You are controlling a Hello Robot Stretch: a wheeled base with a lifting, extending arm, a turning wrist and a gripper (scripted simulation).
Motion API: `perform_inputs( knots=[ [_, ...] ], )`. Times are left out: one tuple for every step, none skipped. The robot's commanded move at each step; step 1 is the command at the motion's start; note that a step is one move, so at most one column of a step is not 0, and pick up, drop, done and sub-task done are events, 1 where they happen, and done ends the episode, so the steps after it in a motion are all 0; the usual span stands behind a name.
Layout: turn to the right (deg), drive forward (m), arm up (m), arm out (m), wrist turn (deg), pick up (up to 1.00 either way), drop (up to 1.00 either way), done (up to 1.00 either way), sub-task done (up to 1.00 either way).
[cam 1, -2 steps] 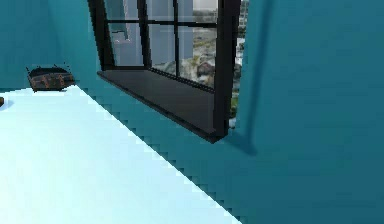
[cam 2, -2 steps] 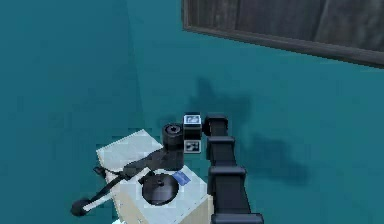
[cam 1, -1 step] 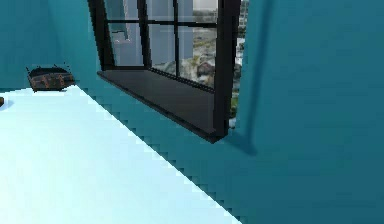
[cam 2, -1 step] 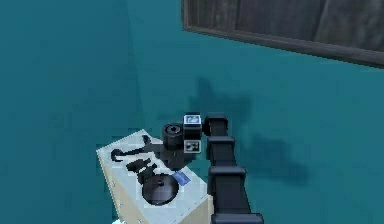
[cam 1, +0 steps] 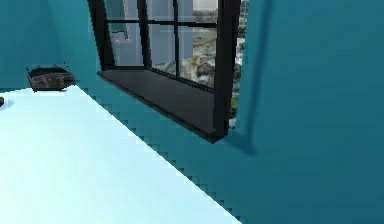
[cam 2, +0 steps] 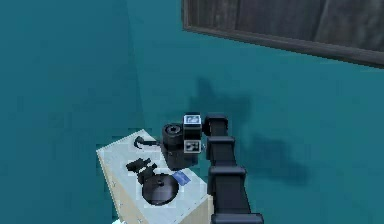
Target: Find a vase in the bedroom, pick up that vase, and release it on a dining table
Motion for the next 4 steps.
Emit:
perform_inputs(
  knots=[
    [0.0,0.0,-0.3,0.0,0.0,0.0,0.0,0.0,0.0],
    [0.0,0.0,0.0,0.0,0.0,1.0,0.0,0.0,0.0],
    [0.0,0.0,0.1,0.0,0.0,0.0,0.0,0.0,0.0],
    [0.0,0.0,0.28,0.0,0.0,0.0,0.0,0.0,0.0]
  ],
)
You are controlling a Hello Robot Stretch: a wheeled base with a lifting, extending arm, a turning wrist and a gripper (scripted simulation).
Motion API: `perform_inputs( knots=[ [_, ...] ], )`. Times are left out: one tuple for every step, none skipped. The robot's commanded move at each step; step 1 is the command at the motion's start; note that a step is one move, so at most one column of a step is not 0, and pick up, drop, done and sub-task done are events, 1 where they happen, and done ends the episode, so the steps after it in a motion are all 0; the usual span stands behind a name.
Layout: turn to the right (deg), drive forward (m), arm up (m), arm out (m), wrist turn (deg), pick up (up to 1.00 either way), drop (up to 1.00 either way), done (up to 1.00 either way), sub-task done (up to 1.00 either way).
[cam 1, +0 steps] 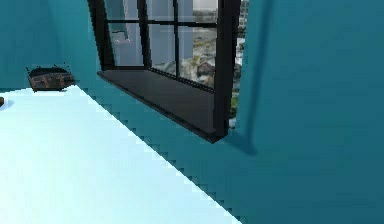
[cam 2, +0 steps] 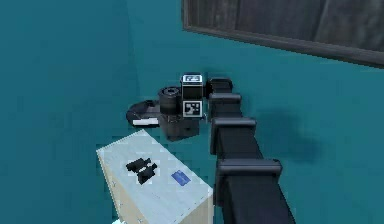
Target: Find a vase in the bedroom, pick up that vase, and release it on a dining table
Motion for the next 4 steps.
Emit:
perform_inputs(
  knots=[
    [0.0,0.0,0.0,0.0,-45.0,0.0,0.0,0.0,0.0],
    [0.0,0.0,0.0,0.0,-45.0,0.0,0.0,0.0,0.0],
    [0.0,0.0,0.0,0.0,-15.0,0.0,0.0,0.0,0.0],
    [0.0,0.0,0.0,-0.2,0.0,0.0,0.0,0.0,0.0]
  ],
)
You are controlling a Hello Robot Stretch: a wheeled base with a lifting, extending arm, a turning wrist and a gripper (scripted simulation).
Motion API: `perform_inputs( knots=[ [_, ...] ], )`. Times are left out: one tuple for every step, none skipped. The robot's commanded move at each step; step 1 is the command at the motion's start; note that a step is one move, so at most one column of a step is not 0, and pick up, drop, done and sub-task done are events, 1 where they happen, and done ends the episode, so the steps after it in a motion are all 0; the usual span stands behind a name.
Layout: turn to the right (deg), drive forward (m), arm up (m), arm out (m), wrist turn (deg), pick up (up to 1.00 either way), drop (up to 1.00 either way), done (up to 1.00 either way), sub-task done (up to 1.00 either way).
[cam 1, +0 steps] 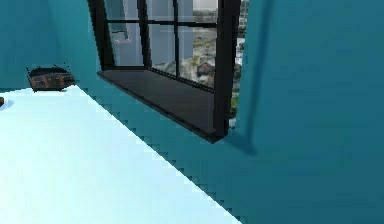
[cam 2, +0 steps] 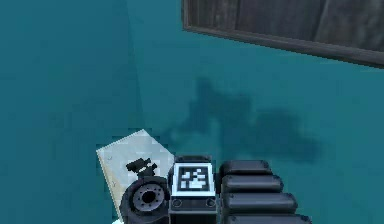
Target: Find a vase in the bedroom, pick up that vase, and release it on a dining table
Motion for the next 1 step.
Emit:
perform_inputs(
  knots=[
    [-45.0,0.0,0.0,0.0,0.0,0.0,0.0,0.0,0.0]
  ],
)
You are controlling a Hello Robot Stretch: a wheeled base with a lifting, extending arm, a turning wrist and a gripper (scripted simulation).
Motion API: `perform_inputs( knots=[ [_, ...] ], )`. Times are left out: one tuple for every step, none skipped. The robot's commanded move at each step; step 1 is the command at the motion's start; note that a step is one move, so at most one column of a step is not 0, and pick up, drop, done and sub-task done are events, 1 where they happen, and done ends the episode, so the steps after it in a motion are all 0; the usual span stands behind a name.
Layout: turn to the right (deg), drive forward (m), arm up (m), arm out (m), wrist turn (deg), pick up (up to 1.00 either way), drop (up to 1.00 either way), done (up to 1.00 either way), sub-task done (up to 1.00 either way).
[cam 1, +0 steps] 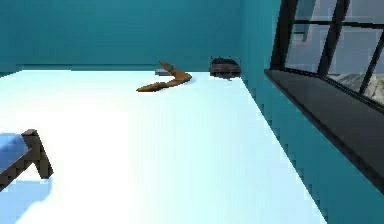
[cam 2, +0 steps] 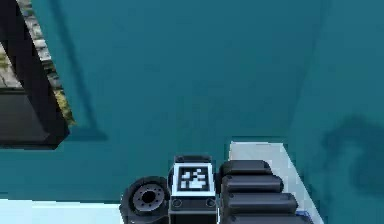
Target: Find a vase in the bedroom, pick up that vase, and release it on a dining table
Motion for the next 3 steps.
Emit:
perform_inputs(
  knots=[
    [-30.0,0.0,0.0,0.0,0.0,0.0,0.0,0.0,0.0],
    [0.0,1.0,0.0,0.0,0.0,0.0,0.0,0.0,0.0],
    [-3.0,0.0,0.0,0.0,0.0,0.0,0.0,0.0,0.0]
  ],
)
